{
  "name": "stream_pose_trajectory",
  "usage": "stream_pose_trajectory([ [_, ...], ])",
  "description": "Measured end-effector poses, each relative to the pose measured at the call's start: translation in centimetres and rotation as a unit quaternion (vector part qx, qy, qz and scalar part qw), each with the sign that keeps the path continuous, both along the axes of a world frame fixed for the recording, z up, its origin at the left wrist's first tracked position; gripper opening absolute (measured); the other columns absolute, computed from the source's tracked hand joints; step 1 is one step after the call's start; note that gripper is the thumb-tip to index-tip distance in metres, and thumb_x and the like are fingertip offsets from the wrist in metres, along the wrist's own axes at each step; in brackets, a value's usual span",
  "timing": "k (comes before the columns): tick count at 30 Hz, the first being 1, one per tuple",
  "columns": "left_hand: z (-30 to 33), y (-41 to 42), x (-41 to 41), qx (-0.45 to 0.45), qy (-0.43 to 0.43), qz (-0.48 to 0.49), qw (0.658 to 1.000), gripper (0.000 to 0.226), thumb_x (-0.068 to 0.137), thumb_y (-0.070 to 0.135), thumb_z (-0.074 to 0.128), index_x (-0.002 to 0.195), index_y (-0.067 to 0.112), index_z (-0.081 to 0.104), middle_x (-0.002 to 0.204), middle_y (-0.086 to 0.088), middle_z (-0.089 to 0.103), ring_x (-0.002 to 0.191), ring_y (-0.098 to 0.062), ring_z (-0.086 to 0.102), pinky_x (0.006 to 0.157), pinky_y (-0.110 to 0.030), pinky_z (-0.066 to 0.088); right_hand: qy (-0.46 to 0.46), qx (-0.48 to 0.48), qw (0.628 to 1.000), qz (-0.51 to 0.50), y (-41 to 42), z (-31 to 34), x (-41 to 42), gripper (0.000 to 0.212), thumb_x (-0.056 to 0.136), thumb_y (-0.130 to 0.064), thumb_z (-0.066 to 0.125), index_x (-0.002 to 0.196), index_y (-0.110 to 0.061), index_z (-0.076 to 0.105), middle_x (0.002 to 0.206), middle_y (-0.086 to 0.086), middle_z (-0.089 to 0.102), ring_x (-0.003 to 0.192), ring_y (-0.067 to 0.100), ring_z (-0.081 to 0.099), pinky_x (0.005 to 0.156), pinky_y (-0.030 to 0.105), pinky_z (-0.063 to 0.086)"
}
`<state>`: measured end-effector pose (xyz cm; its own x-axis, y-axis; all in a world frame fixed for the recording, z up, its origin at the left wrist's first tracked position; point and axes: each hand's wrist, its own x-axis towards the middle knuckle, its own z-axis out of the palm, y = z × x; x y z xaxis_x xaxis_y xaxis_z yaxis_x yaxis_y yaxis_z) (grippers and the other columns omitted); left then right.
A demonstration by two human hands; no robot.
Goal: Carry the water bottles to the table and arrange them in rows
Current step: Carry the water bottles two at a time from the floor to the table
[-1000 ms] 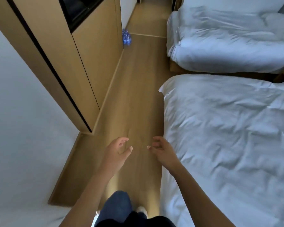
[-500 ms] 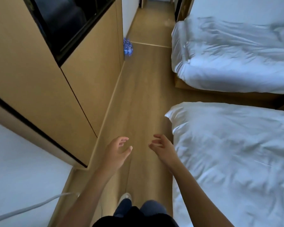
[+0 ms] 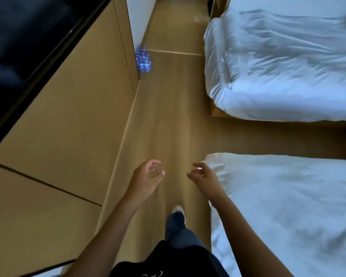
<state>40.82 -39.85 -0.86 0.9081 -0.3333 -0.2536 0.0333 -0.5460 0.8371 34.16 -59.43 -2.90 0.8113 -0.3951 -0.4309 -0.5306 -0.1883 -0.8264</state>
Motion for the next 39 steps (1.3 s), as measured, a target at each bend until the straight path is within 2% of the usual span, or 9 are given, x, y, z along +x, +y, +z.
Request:
stream_pose_trajectory([
  [3,0.9,-4.9,6.6,-0.007,-0.009,0.000,1.000,0.022,0.091,0.026,0.067,0.110,0.031,0.058,0.121,0.007,0.061,0.115,-0.008,0.055,0.091,-0.021,0.040,-0.012,-0.018,1.000,0.002,-4.9,1.5,6.8,0.040,0.092,-0.025,0.068,0.130,-0.018,0.055,0.108,-0.001,0.065,0.090,0.009,0.062,0.067,0.020,0.048],
  [7,1.1,-9.8,14.6,-0.010,-0.009,-0.002,1.000,0.024,0.091,0.029,0.066,0.113,0.032,0.058,0.123,0.009,0.060,0.116,-0.007,0.054,0.089,-0.021,0.039,-0.011,-0.018,1.000,0.007,-9.6,2.2,14.5,0.040,0.092,-0.025,0.067,0.130,-0.018,0.055,0.114,0.002,0.066,0.098,0.015,0.064,0.066,0.015,0.045],
  [15,-0.9,-17.3,31.8,-0.025,0.006,0.006,1.000,0.022,0.091,0.028,0.066,0.111,0.033,0.058,0.124,0.008,0.060,0.116,-0.007,0.054,0.087,-0.018,0.039,0.008,-0.007,1.000,0.022,-16.3,0.6,31.8,0.040,0.093,-0.029,0.066,0.130,-0.022,0.054,0.107,-0.007,0.064,0.094,0.003,0.061,0.066,0.015,0.045],
  [19,-1.2,-21.0,42.5,-0.021,-0.001,0.004,1.000,0.025,0.092,0.026,0.065,0.116,0.027,0.059,0.126,0.004,0.060,0.115,-0.008,0.054,0.083,-0.015,0.039,0.007,-0.016,1.000,0.020,-20.0,0.9,42.2,0.039,0.092,-0.032,0.066,0.129,-0.024,0.054,0.104,-0.011,0.064,0.092,0.003,0.062,0.067,0.016,0.045],
  [24,0.1,-24.8,54.8,-0.030,-0.008,0.011,0.999,0.024,0.091,0.026,0.066,0.114,0.028,0.059,0.123,0.006,0.061,0.116,-0.010,0.055,0.077,-0.011,0.038,-0.005,-0.019,1.000,-0.003,-24.6,2.4,54.3,0.036,0.092,-0.027,0.067,0.126,-0.022,0.057,0.100,-0.009,0.066,0.089,0.004,0.064,0.063,0.013,0.046],
  [27,0.5,-26.7,61.2,-0.028,-0.012,0.021,0.999,0.024,0.092,0.027,0.065,0.115,0.028,0.059,0.121,0.008,0.060,0.114,-0.009,0.055,0.081,-0.016,0.039,-0.008,-0.010,1.000,0.001,-27.0,2.5,60.5,0.035,0.093,-0.026,0.066,0.126,-0.021,0.058,0.102,-0.005,0.067,0.090,0.008,0.065,0.065,0.016,0.046],
  [33,-0.3,-32.2,73.9,-0.028,-0.012,0.045,0.999,0.022,0.092,0.026,0.066,0.113,0.028,0.059,0.116,0.010,0.059,0.109,-0.006,0.053,0.076,-0.009,0.036,0.001,0.004,1.000,0.022,-32.9,1.1,73.4,0.039,0.093,-0.025,0.066,0.130,-0.017,0.055,0.103,-0.001,0.068,0.094,0.012,0.065,0.075,0.023,0.047],
  [39,-0.4,-39.5,87.5,-0.032,-0.030,0.089,0.995,0.020,0.091,0.025,0.066,0.110,0.029,0.060,0.116,0.009,0.061,0.109,-0.006,0.055,0.075,-0.008,0.037,-0.019,-0.015,0.998,0.056,-41.3,1.5,89.3,0.040,0.094,-0.028,0.064,0.131,-0.019,0.053,0.100,-0.007,0.066,0.089,0.005,0.063,0.064,0.017,0.044],
])
